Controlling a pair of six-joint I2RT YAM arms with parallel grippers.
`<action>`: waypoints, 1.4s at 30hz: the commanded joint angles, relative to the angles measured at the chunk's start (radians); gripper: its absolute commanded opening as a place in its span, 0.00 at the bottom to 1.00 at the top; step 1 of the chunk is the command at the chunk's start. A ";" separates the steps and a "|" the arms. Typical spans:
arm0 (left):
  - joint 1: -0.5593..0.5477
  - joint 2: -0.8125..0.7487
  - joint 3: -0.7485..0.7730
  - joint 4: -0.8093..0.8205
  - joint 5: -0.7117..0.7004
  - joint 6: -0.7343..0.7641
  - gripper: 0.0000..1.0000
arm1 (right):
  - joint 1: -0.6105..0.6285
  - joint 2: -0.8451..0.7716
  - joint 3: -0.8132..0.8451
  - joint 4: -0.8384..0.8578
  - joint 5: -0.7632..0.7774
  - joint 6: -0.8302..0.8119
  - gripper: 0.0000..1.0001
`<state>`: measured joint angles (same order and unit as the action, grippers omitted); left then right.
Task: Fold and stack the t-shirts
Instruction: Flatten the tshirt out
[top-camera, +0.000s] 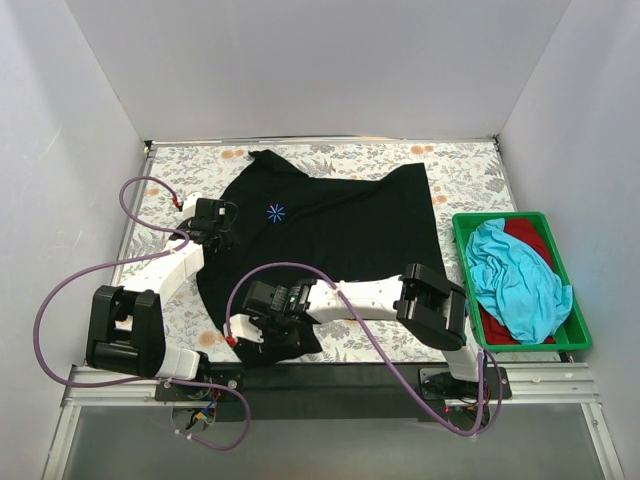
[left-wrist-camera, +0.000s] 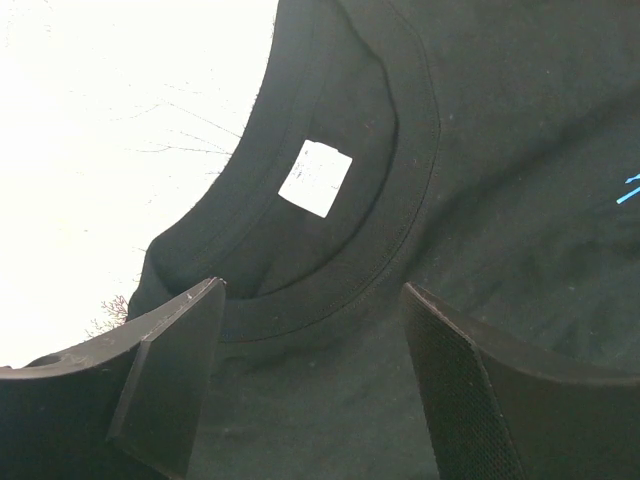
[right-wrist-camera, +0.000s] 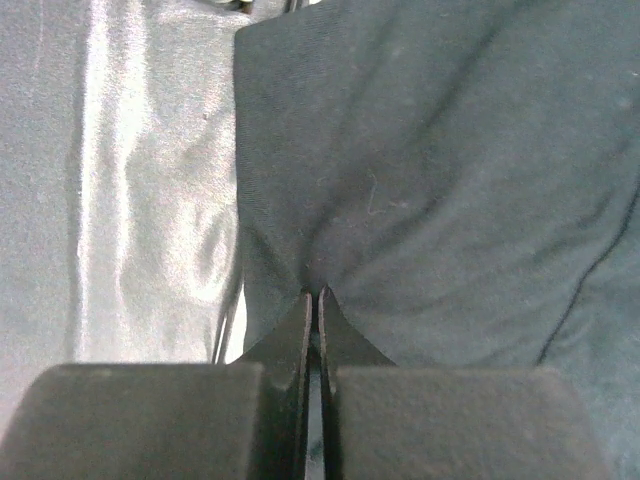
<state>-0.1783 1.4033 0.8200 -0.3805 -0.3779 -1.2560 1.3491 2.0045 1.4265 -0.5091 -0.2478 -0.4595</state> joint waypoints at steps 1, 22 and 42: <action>0.005 -0.010 0.007 0.015 -0.023 0.006 0.66 | -0.051 -0.067 0.064 -0.035 0.006 0.016 0.01; 0.005 0.005 0.007 0.022 0.011 0.012 0.65 | -0.173 -0.175 -0.021 0.224 0.097 0.165 0.38; 0.005 0.034 0.011 0.008 0.005 0.009 0.65 | -0.156 0.065 0.055 0.385 0.243 0.091 0.36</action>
<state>-0.1783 1.4384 0.8200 -0.3740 -0.3580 -1.2491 1.1896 2.0537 1.4460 -0.1883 -0.0231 -0.3637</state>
